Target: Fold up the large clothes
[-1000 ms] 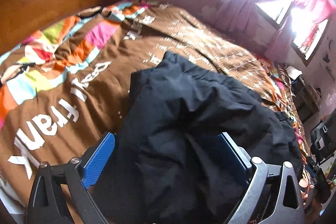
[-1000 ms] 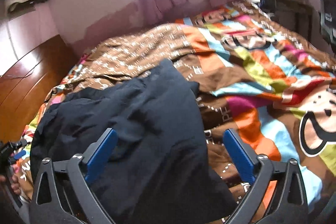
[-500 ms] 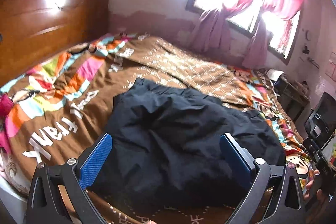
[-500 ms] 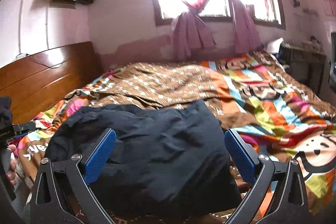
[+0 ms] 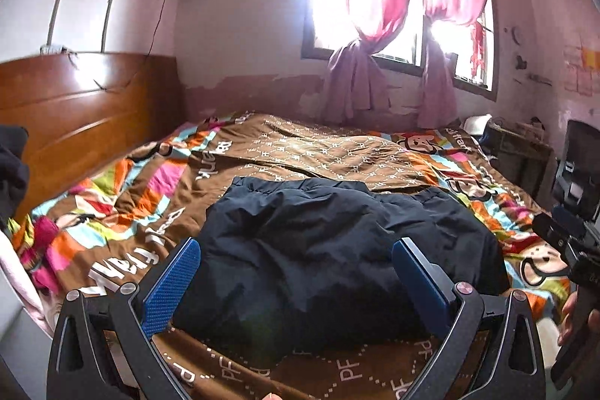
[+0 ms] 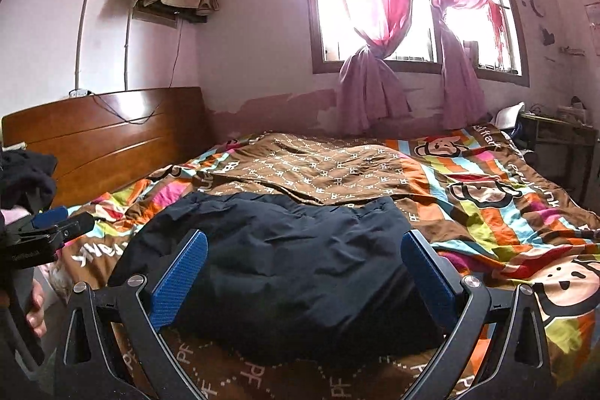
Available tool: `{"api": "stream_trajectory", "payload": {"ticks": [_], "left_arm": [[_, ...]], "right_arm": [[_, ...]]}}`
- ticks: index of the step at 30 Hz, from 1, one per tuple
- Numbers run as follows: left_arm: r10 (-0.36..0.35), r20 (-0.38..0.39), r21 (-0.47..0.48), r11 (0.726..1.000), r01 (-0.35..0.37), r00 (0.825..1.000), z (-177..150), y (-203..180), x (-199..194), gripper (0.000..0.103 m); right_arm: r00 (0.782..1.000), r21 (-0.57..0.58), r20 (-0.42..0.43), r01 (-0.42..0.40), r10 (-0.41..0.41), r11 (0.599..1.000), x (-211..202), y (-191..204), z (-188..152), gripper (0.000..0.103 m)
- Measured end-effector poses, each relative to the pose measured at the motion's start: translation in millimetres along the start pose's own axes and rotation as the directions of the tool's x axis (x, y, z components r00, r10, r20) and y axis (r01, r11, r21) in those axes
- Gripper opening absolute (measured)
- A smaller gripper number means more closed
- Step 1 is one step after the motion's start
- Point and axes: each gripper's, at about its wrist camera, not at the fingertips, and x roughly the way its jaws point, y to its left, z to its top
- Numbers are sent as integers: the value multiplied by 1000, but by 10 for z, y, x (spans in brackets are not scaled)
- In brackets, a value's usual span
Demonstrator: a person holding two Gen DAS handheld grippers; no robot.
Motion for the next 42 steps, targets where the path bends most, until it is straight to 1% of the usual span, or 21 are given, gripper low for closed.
{"api": "stream_trajectory", "payload": {"ticks": [4,10,14,17,19,21,24,29,32,35,39,42], "left_arm": [[7,23,23,1000,-7,1000,-58,-43,-142,103],[16,74,24,1000,-18,997,-167,-35,-379,103],[31,113,10,999,-33,993,-288,-23,-567,103],[-8,127,-4,1000,9,992,-367,-19,-666,103],[-54,116,-6,998,55,992,-379,-43,-664,103],[-65,102,-1,998,66,993,-388,-87,-673,103],[-91,109,3,996,91,990,-436,-131,-725,103],[-74,104,34,997,71,992,-538,-192,-733,103],[-81,88,31,996,79,993,-628,-213,-687,103],[-99,65,33,995,97,993,-754,-224,-641,103],[-76,56,51,996,73,996,-805,-273,-605,103],[-64,61,45,997,61,996,-800,-251,-602,103]], "right_arm": [[1000,-13,9,8,-7,1000,-139,42,-63,102],[1000,-19,26,12,-12,1000,-350,109,-120,102],[999,-28,43,2,-1,1000,-501,173,-135,102],[999,-32,48,10,-9,999,-592,218,-151,102],[999,-19,39,13,-12,1000,-640,242,-184,102],[1000,-14,22,14,-13,1000,-675,263,-236,102],[999,-31,15,29,-28,999,-752,290,-303,102],[998,-44,8,59,-58,997,-867,233,-400,102],[997,-47,12,77,-77,996,-858,194,-440,102],[998,-35,6,63,-63,997,-814,155,-473,102],[999,-41,-23,48,-49,998,-738,174,-529,102],[998,-47,-32,48,-49,998,-692,186,-563,102]]}}
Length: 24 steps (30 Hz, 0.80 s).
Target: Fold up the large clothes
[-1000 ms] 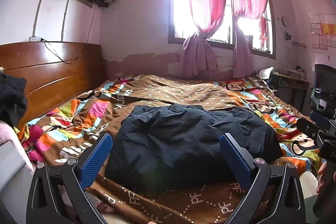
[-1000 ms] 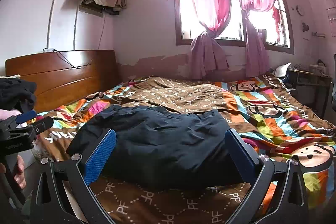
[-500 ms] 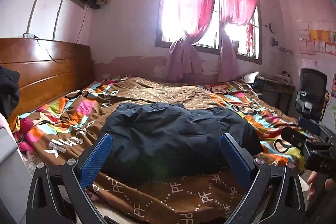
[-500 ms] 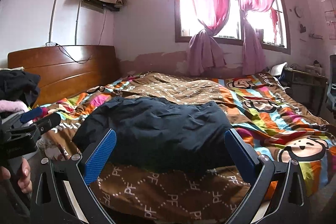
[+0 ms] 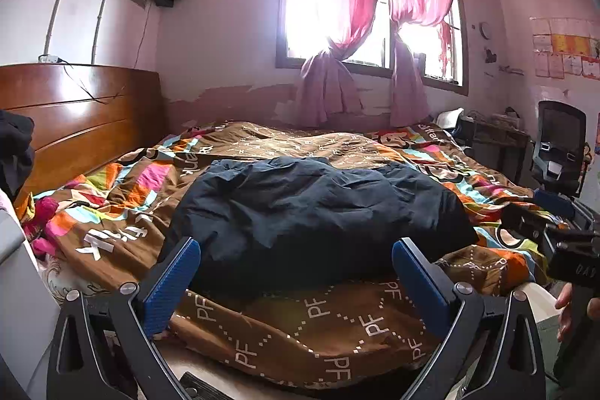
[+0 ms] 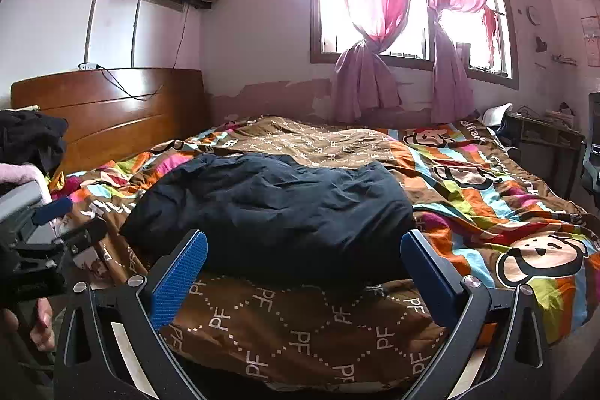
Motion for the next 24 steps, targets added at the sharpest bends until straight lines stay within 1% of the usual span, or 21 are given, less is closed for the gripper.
{"api": "stream_trajectory", "payload": {"ticks": [3,9,24], "left_arm": [[19,-10,-1,1000,-19,1000,4,25,34,103],[34,-32,-7,999,-35,999,4,63,84,103],[36,-53,-12,999,-37,998,-18,99,130,103]], "right_arm": [[1000,2,-13,-2,2,1000,26,8,-30,102],[1000,10,-23,-8,8,1000,68,-14,-54,102],[998,20,-52,-17,18,1000,148,-1,-92,102]]}}
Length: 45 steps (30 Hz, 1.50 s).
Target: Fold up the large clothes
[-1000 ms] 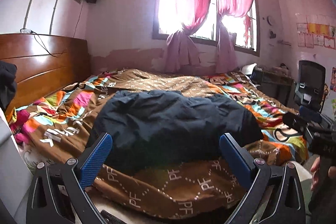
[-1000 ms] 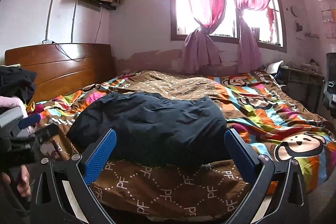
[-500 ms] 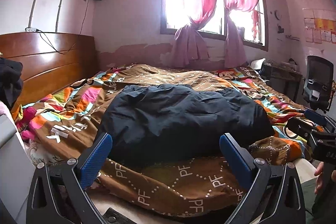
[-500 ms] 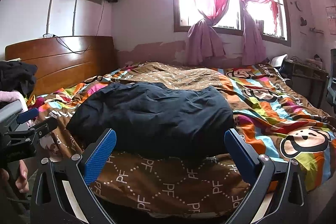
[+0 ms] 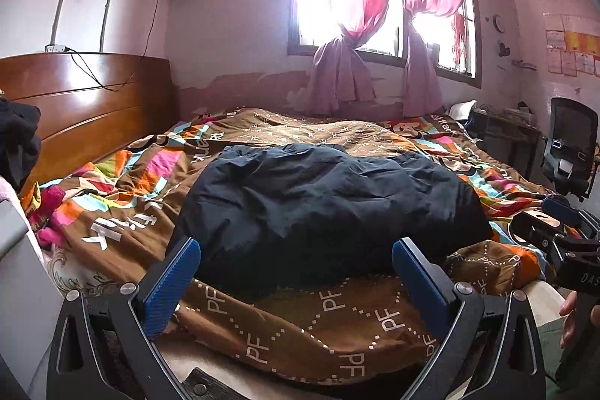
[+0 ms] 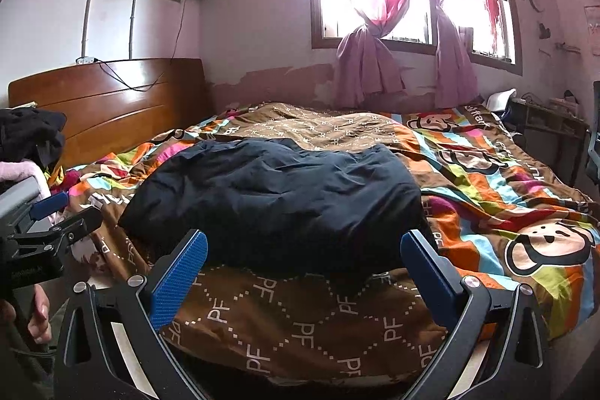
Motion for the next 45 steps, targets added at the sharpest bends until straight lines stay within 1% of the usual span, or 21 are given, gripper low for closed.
{"api": "stream_trajectory", "payload": {"ticks": [45], "left_arm": [[2,2,2,1000,-2,1000,-4,-26,1,103]], "right_arm": [[1000,7,-8,1,-1,1000,30,-12,-13,102]]}}
